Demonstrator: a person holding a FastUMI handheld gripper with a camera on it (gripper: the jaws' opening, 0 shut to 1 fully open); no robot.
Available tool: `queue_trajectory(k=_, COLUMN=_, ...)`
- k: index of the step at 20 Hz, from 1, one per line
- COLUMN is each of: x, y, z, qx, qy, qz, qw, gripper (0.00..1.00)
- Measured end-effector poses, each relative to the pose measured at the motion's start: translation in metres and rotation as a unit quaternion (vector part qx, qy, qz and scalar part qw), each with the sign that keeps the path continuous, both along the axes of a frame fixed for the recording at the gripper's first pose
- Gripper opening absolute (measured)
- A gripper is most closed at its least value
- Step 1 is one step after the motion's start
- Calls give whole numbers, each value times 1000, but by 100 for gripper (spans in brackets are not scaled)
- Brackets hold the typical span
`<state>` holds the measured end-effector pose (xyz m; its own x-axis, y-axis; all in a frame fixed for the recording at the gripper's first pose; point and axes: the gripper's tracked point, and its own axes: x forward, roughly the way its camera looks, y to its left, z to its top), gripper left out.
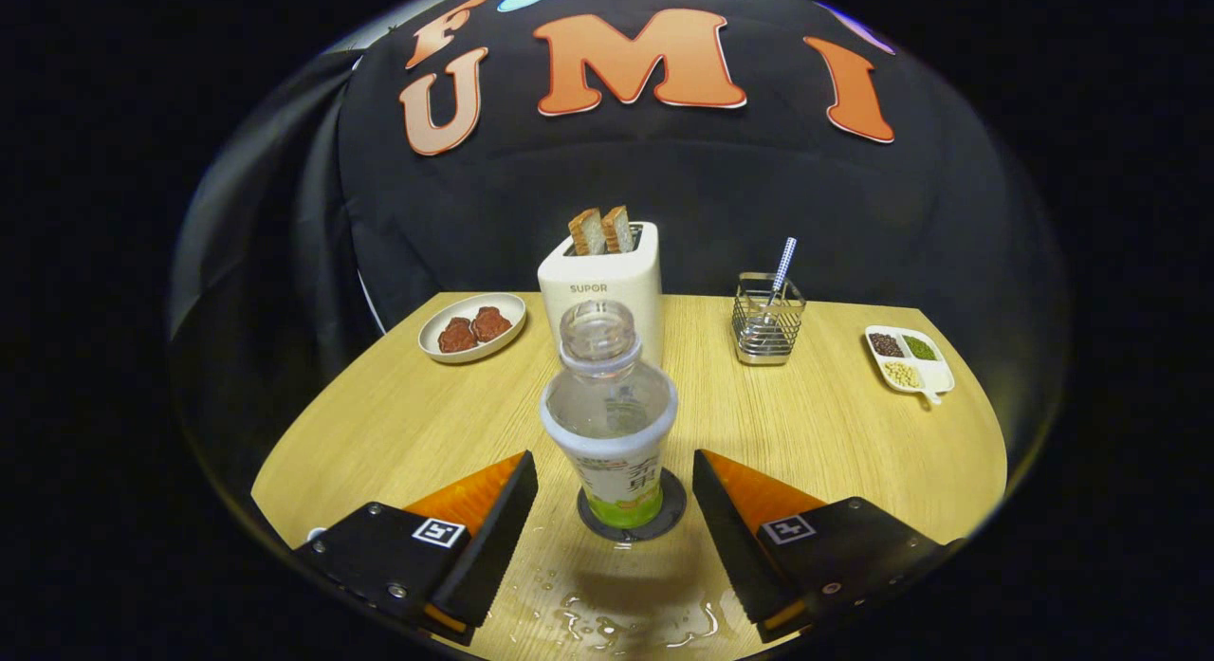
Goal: Take the bottle from table, then pour the juice into the cup, finally place the bottle on the coaster
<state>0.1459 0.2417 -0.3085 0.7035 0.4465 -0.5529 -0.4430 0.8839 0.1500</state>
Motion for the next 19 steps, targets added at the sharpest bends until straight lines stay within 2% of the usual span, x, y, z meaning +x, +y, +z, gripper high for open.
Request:
queue_trajectory(k=7, x=-31, y=-67, z=113, qx=-22, qy=-82, qz=-40, qw=996, gripper=97)
queue_trajectory(k=11, x=-63, y=-106, z=178, qx=14, qy=-107, qz=-79, qw=991, gripper=97)
queue_trajectory(k=15, x=-92, y=-151, z=223, qx=32, qy=-144, qz=-127, qw=981, gripper=97)
queue_trajectory(k=19, x=-123, y=-192, z=251, qx=24, qy=-174, qz=-161, qw=971, gripper=97)
